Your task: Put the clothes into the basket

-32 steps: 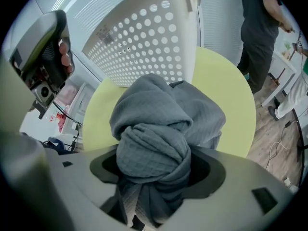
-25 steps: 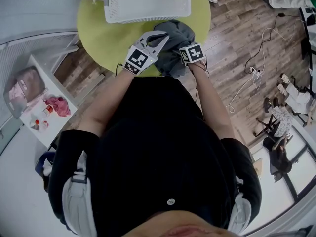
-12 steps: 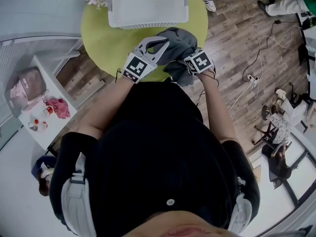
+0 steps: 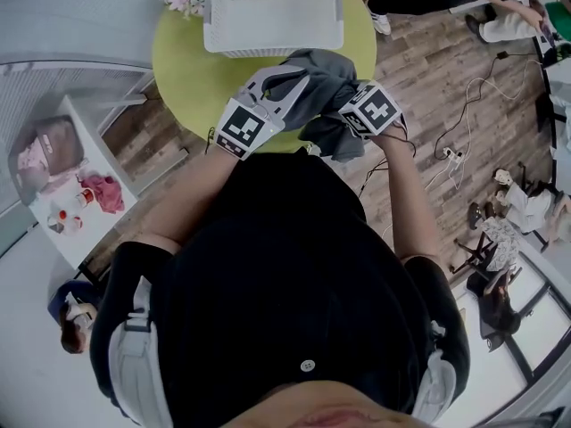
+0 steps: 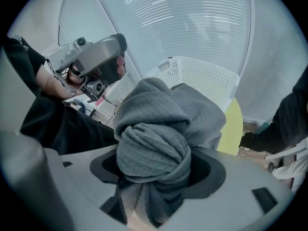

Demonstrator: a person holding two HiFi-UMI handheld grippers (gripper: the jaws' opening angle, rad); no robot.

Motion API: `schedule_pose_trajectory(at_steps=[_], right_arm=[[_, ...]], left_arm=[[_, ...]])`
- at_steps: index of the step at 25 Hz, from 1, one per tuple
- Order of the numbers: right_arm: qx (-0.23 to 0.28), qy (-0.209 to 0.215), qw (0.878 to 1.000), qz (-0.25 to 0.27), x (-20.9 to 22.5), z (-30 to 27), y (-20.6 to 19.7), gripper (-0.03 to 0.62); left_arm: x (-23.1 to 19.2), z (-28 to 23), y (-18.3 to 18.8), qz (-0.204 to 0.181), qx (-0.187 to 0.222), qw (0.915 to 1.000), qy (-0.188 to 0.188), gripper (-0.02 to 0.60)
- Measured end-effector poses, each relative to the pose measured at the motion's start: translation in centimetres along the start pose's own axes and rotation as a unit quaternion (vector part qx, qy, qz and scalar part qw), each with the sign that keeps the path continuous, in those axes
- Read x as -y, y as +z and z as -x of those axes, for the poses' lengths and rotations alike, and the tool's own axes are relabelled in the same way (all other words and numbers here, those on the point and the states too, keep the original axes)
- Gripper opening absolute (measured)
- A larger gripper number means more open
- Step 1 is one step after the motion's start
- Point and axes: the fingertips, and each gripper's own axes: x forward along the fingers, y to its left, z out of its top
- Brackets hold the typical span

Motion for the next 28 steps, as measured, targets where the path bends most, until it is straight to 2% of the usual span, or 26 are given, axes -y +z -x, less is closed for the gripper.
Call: schedule_pose_trajectory(at_steps=[11,21,28], right_arm=[[-0.014,-0.026,0.993,0.113,0.6,5.8,6.6,0.353],[-0.029,-0.054,0.977,0.204,2.9,7.8,13.4,0.353],[-0.054,-0.064,0.964,0.252,4.5,8.0,17.0,0.353]], left_arm=[[-2.9,2.3,5.4,-0.012,0.021,0.9991,0.035,0.011],[-6.7,4.2,7.0,-0.014,0.034,0.9963,0.078,0.011],[-9.2,4.7,7.9,-0.019,0.040,0.9947,0.092,0.011]])
